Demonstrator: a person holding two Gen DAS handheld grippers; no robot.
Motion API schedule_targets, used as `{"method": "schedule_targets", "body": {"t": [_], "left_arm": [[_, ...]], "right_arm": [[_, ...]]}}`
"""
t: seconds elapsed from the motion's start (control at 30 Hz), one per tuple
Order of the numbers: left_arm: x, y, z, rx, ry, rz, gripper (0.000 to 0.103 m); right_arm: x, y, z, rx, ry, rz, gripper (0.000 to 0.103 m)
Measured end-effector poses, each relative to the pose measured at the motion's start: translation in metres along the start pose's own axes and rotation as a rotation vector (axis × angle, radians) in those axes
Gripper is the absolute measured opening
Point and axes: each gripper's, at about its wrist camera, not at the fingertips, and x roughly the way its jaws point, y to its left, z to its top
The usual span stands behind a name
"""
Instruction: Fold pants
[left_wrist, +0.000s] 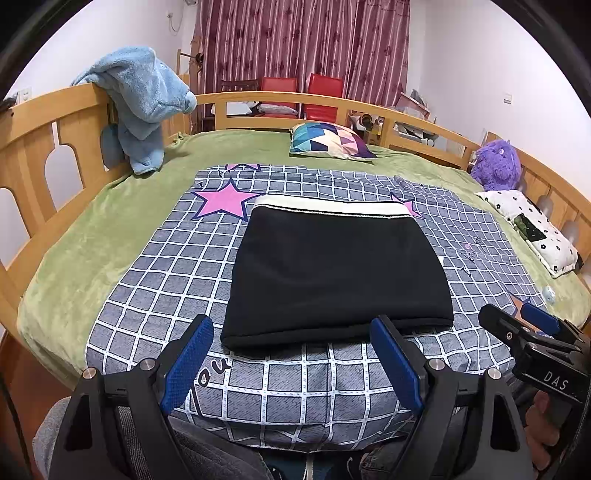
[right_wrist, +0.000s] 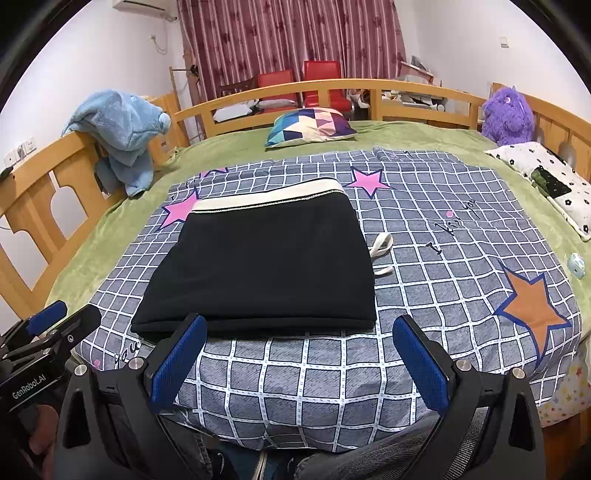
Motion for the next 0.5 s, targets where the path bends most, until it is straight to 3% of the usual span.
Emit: {"method": "schedule_targets", "body": {"t": [0.5], "left_arm": [[0.0032,0.0017,-0.0001,-0.009,0.002,0.000,0.086]], "right_arm": [[-0.0012,0.0037,-0.0015,0.002,0.000,0.001,0.099]]}}
